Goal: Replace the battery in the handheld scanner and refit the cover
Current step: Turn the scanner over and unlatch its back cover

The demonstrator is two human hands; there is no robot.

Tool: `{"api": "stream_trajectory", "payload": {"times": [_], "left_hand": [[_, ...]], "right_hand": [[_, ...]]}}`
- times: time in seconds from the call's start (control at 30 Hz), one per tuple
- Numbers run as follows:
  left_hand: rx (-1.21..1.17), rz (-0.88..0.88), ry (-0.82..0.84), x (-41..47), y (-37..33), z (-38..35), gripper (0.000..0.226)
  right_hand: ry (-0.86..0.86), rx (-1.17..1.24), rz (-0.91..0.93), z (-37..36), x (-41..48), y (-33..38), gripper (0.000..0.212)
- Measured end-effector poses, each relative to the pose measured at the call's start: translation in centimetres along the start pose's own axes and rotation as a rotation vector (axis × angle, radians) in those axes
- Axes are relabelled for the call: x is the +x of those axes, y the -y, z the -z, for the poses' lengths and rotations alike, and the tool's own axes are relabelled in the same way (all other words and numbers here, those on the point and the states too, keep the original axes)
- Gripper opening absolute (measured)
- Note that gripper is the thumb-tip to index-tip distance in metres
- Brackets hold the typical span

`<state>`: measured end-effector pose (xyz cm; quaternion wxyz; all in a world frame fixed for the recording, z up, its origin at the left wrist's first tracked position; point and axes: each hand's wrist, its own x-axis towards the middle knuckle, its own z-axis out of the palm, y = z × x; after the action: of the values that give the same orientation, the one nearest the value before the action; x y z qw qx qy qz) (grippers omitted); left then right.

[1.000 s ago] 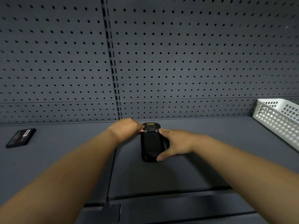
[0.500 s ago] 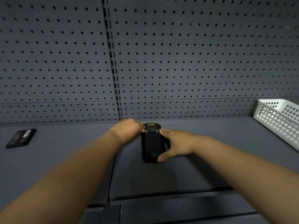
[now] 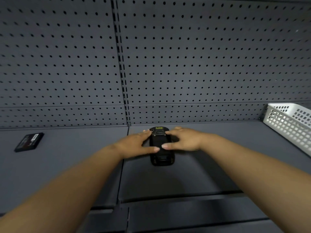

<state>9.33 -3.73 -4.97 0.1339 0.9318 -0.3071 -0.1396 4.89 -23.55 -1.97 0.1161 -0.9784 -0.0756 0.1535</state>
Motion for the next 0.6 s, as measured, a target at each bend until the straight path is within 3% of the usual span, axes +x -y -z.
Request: {"api": "stream_trajectory", "payload": {"times": [0.1, 0.23, 0.4, 0.6], "left_hand": [[-0.032, 0.003, 0.068, -0.6, -0.3, -0.4, 0.109], [-0.031, 0.002, 0.092, -1.0, -0.6, -0.7, 0.122], [-0.038, 0.012, 0.068, -1.1, -1.0, -0.7, 0.126], [-0.059, -0.001, 0.037, -1.1, -0.9, -0.8, 0.124]], "right_hand": [[-0.044, -0.036, 0.020, -0.1, 0.7, 0.5, 0.077], [-0.055, -0.089, 0.026, 0.0, 1.3, 1.4, 0.077], [-0.083, -0.127, 0.025, 0.1, 1.8, 2.0, 0.070], [-0.114, -0.042, -0.014, 0.2, 2.4, 2.6, 0.044]]}}
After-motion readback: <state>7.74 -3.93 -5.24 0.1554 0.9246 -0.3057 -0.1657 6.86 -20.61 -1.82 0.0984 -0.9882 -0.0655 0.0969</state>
